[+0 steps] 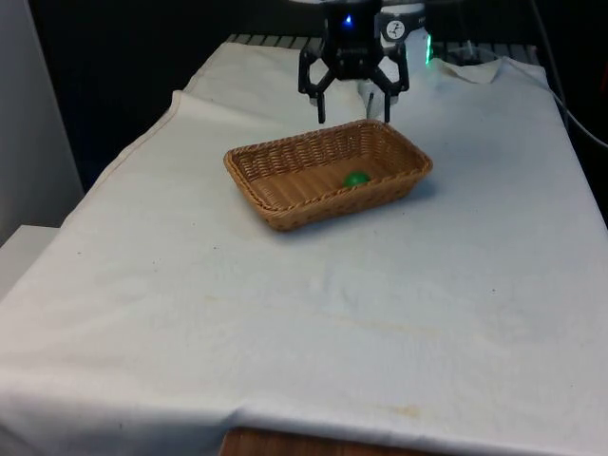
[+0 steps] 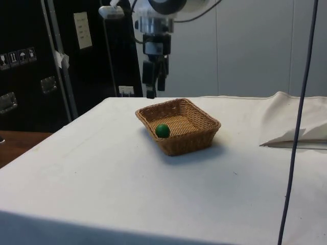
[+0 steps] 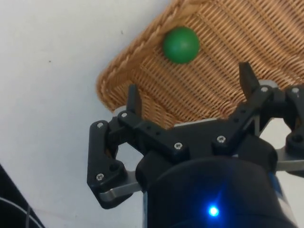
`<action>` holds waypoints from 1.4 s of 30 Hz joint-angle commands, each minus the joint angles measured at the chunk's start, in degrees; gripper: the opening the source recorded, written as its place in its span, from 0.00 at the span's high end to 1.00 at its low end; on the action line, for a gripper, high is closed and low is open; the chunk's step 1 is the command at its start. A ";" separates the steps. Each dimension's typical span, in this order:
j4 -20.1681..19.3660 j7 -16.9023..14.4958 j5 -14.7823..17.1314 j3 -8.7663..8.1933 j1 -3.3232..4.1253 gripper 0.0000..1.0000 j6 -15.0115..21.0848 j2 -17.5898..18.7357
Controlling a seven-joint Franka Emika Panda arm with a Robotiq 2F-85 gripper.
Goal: Pick up the ball and place it into the basket.
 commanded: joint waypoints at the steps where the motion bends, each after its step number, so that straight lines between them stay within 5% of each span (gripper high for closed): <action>1: 0.34 0.63 -0.97 -0.11 0.23 0.00 -0.74 -0.23; 14: 3.78 -1.60 -0.80 0.63 0.34 0.00 -4.76 -1.49; 26: 4.58 -6.93 -0.40 0.86 0.29 0.00 -5.50 -1.83; 42: 10.37 -5.56 -1.03 2.92 0.57 0.00 -7.10 1.20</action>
